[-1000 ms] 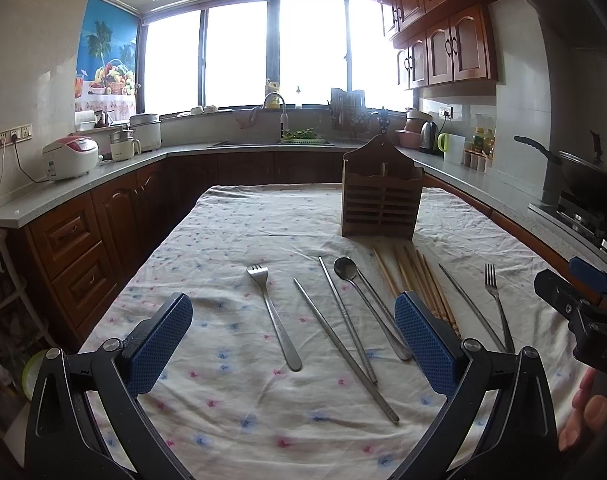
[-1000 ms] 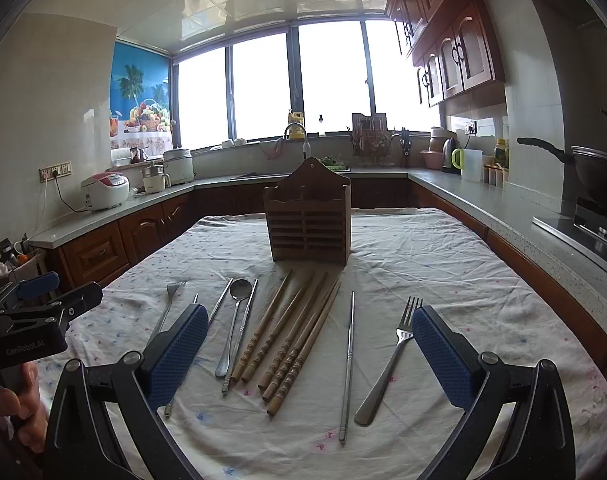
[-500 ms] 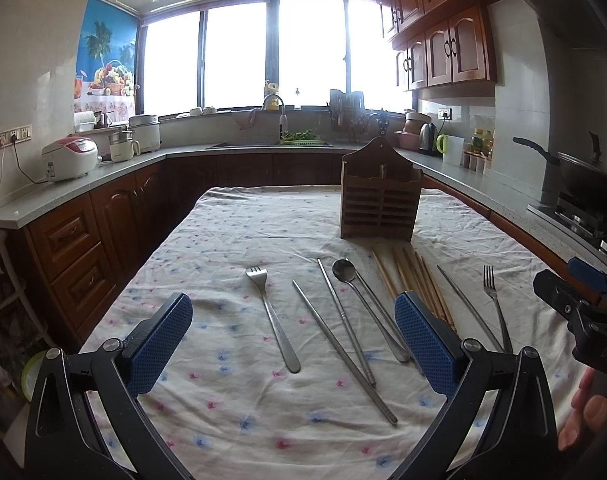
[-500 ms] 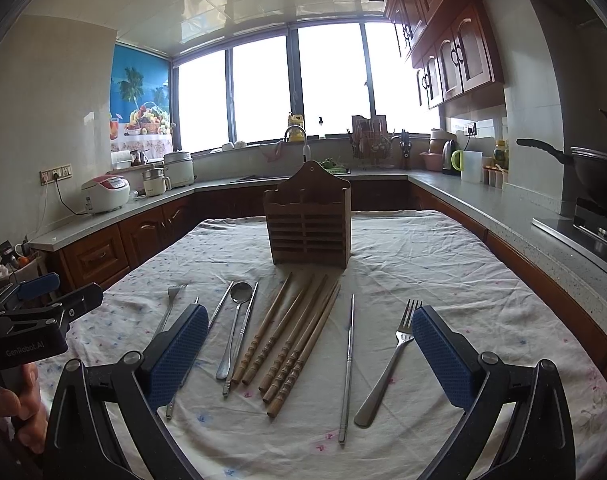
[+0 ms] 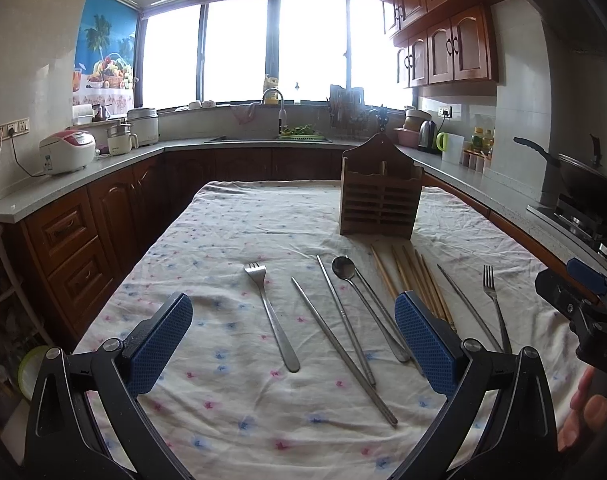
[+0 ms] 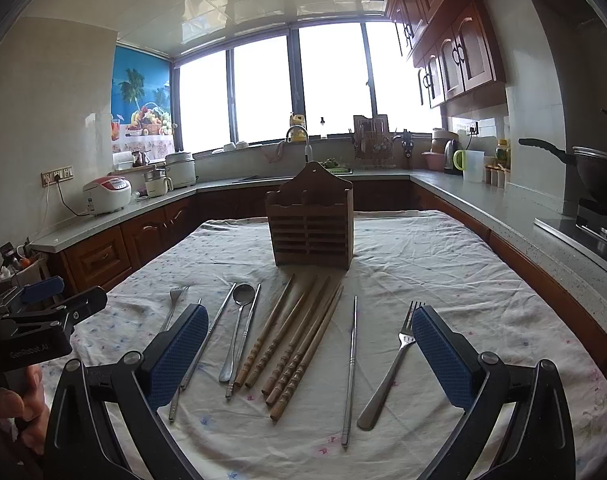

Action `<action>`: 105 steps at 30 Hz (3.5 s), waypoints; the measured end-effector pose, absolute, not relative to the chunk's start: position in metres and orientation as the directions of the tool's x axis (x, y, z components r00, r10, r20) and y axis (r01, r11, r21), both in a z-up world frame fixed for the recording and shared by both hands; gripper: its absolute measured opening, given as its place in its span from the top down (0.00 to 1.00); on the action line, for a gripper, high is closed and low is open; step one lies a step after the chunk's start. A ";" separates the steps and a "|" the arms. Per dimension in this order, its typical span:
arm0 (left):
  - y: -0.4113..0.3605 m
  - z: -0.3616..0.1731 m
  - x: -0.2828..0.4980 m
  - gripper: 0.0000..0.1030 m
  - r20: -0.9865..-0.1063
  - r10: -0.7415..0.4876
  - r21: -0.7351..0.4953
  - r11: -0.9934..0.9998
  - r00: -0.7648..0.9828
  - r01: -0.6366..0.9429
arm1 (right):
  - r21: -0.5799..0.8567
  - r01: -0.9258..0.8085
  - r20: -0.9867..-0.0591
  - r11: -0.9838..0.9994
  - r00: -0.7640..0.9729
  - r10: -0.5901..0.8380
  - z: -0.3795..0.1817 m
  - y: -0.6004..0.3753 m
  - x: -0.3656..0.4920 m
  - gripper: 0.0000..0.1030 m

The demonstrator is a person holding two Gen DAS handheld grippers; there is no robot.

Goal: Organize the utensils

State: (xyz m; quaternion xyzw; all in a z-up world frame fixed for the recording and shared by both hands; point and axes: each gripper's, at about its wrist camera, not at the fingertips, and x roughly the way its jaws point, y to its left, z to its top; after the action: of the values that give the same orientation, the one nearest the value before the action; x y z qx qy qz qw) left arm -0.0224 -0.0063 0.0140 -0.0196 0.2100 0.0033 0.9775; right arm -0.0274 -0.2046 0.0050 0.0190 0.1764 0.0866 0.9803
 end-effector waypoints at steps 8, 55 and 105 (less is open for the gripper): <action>0.007 0.011 0.002 0.00 -0.482 -0.032 -0.095 0.995 0.876 -0.016 | 0.111 -0.185 -0.366 0.976 0.906 0.213 0.009 -0.210 -0.012 0.00; -0.015 -0.053 0.227 0.74 -0.838 -0.238 -0.185 0.971 0.490 0.154 | 0.265 -0.097 -0.742 0.959 0.614 0.267 -0.044 -0.200 0.224 0.80; 0.028 0.087 0.139 0.97 -0.580 -0.419 -0.327 0.905 0.698 0.272 | 0.300 -0.235 -0.540 0.924 0.757 0.368 0.071 -0.195 0.154 0.95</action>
State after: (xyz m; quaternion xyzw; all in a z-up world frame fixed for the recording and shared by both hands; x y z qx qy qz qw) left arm 0.1395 0.0275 0.0869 -0.1085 0.3395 -0.1888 0.9150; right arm 0.1543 -0.1947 0.0712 0.1076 0.3089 0.1618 0.9310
